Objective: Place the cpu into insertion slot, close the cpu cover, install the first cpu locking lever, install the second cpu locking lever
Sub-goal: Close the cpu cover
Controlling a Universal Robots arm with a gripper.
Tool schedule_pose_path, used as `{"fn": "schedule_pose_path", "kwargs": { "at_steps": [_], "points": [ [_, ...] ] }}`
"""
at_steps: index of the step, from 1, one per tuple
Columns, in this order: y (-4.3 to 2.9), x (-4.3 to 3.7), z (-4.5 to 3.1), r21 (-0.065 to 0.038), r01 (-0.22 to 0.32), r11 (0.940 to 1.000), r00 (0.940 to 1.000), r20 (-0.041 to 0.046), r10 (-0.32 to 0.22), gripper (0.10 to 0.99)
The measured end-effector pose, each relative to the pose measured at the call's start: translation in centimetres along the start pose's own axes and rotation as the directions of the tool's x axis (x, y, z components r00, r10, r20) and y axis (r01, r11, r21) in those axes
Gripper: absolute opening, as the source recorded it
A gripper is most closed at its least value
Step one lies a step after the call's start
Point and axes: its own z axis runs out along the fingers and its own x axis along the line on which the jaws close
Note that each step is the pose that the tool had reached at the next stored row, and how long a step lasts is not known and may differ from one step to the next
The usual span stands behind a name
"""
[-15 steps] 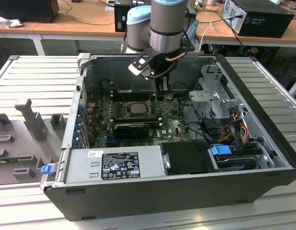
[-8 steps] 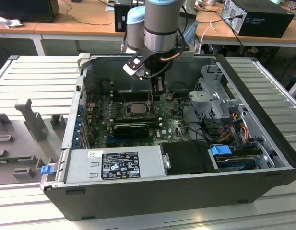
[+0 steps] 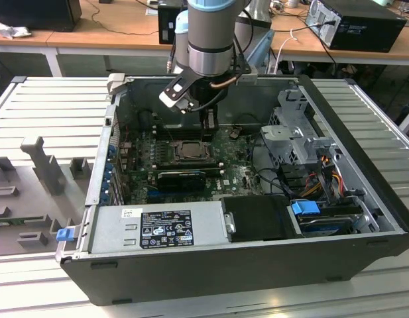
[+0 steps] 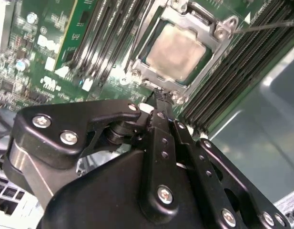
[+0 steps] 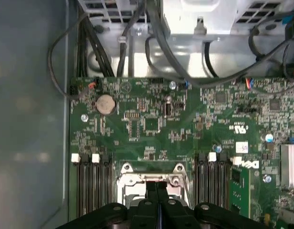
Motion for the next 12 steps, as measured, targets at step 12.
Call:
{"fn": "schedule_pose_path", "kwargs": {
  "at_steps": [12],
  "points": [
    [-2.67, -0.02, 0.59, 0.002, 0.008, 1.0, 1.0, -0.0012, -0.008, 0.106]
  ]
}}
